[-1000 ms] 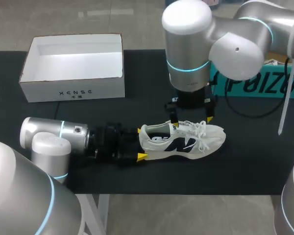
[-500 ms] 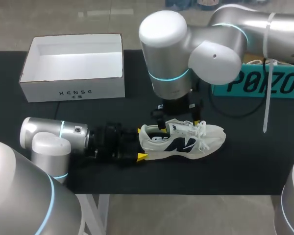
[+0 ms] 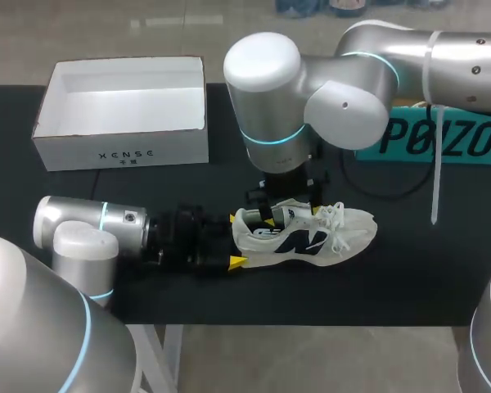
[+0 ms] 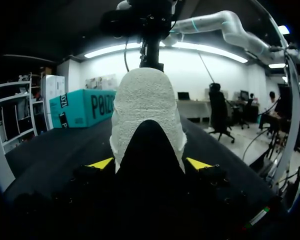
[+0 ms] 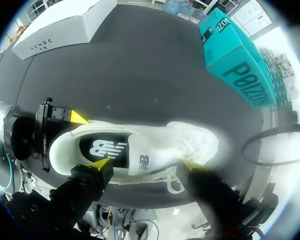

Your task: Take the shoe out of the shoebox, open the shoe tongue, remove and reinsert the insole, then place the shoe into the shoebox

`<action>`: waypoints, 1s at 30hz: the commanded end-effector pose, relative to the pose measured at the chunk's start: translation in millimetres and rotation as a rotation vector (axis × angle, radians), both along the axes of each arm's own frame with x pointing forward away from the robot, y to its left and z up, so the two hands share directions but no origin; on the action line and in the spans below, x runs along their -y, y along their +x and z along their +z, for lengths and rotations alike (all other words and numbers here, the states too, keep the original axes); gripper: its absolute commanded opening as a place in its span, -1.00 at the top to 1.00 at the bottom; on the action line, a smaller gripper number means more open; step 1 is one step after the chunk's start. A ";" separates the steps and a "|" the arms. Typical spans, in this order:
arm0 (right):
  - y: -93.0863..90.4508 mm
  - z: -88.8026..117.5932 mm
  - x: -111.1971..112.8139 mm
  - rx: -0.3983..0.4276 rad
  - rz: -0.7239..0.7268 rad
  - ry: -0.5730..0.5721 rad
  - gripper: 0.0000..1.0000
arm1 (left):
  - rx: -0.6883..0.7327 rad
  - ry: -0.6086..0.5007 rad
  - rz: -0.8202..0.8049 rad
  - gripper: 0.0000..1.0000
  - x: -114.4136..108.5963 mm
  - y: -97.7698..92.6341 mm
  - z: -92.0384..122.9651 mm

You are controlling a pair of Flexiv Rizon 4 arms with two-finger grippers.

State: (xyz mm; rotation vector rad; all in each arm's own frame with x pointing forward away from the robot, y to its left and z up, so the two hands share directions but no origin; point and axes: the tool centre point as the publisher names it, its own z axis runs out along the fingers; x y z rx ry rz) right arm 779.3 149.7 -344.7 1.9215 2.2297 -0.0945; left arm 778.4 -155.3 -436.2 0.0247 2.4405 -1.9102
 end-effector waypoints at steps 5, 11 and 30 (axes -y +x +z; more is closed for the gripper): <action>2.7 -6.5 3.4 -0.006 -0.004 0.004 1.00 | 0.000 0.002 0.002 1.00 1.0 -1.8 -2.4; 4.1 -0.5 13.6 0.004 -0.024 0.008 1.00 | 0.000 0.002 0.002 1.00 1.0 -1.8 -2.4; 18.6 42.0 97.0 0.095 -0.231 0.062 1.00 | 0.000 0.002 0.002 1.00 1.0 -1.8 -2.4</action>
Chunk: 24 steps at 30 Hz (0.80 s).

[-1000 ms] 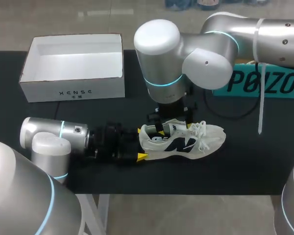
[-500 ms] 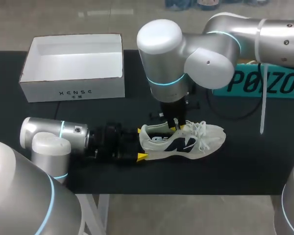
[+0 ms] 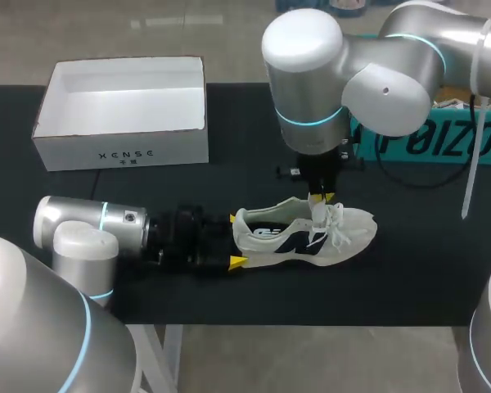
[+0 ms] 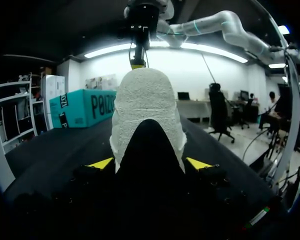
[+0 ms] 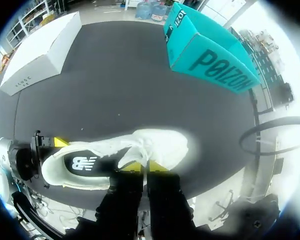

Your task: Take the shoe out of the shoebox, open the shoe tongue, remove and reinsert the insole, then place the shoe into the shoebox

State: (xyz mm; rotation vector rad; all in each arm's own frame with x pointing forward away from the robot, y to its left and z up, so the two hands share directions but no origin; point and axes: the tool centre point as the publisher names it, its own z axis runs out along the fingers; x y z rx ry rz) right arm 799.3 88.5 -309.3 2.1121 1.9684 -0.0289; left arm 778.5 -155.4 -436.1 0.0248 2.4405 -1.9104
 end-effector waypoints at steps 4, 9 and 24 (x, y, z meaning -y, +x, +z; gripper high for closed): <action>-0.1 6.2 43.3 0.004 -0.032 0.067 1.00 | 0.000 0.002 0.002 1.00 0.8 -1.8 -2.5; -7.9 7.5 29.0 0.007 0.008 0.059 0.61 | 0.000 0.002 0.002 1.00 0.8 -1.8 -2.5; -6.0 0.1 20.3 -0.014 0.048 0.088 1.00 | 0.000 0.002 0.002 1.00 0.8 -1.8 -2.5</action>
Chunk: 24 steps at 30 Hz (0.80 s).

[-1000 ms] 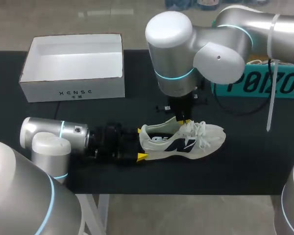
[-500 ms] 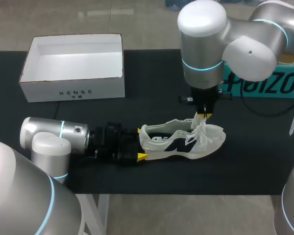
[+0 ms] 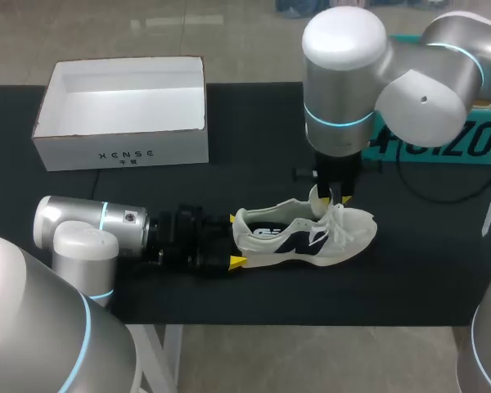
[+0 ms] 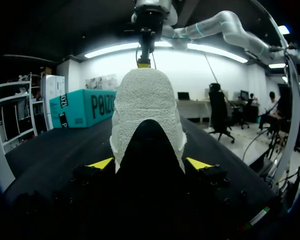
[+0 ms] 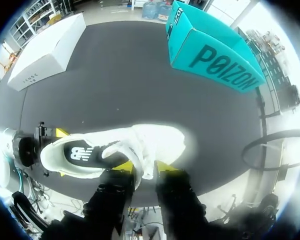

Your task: Take the shoe out of the shoebox, open the shoe tongue, remove and reinsert the insole, then place the shoe into the shoebox

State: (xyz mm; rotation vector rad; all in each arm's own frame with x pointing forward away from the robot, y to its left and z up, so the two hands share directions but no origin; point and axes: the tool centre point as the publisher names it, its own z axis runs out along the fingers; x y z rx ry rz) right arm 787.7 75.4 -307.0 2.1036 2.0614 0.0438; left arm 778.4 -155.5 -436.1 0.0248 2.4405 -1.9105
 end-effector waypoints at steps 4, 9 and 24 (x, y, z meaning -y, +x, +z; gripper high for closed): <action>9.5 0.7 17.7 0.001 -0.035 0.023 1.00 | 0.000 0.002 0.002 1.00 0.8 -1.7 -2.5; 14.2 0.2 25.7 -0.003 -0.056 0.030 1.00 | 0.000 0.002 0.002 1.00 0.8 -1.7 -2.5; -39.2 50.4 -18.6 0.035 0.465 0.105 -1.00 | 0.000 0.002 0.002 1.00 0.8 -1.7 -2.5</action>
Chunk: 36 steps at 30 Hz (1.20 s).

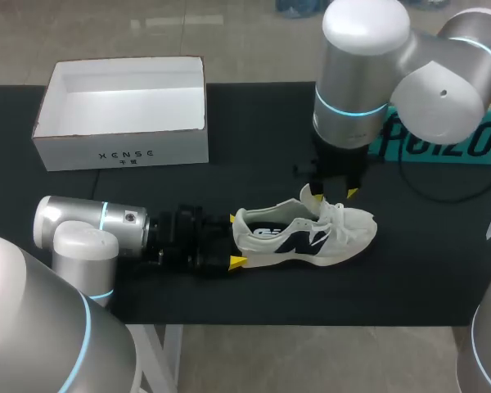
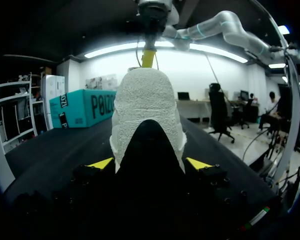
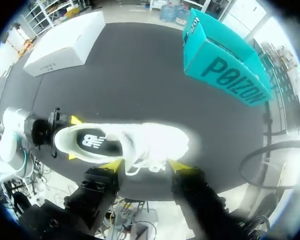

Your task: Take the shoe out of the shoebox, open the shoe tongue, remove and reinsert the insole, then place the shoe into the shoebox

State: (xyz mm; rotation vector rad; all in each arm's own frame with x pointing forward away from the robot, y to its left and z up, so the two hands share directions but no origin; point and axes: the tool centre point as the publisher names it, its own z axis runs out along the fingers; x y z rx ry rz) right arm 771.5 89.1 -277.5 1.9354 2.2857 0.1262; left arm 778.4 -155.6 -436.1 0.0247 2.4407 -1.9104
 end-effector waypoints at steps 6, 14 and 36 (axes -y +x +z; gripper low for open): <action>-64.6 25.7 -9.8 0.065 1.136 -0.062 -1.00 | 0.001 0.002 0.002 1.00 0.7 -1.7 -2.4; -81.3 15.8 11.9 -0.076 1.620 -0.025 -1.00 | 0.001 0.002 0.002 1.00 0.7 -1.7 -2.4; -87.6 15.9 -26.4 -0.098 1.856 -0.054 -1.00 | 0.001 0.002 0.002 1.00 0.7 -1.7 -2.4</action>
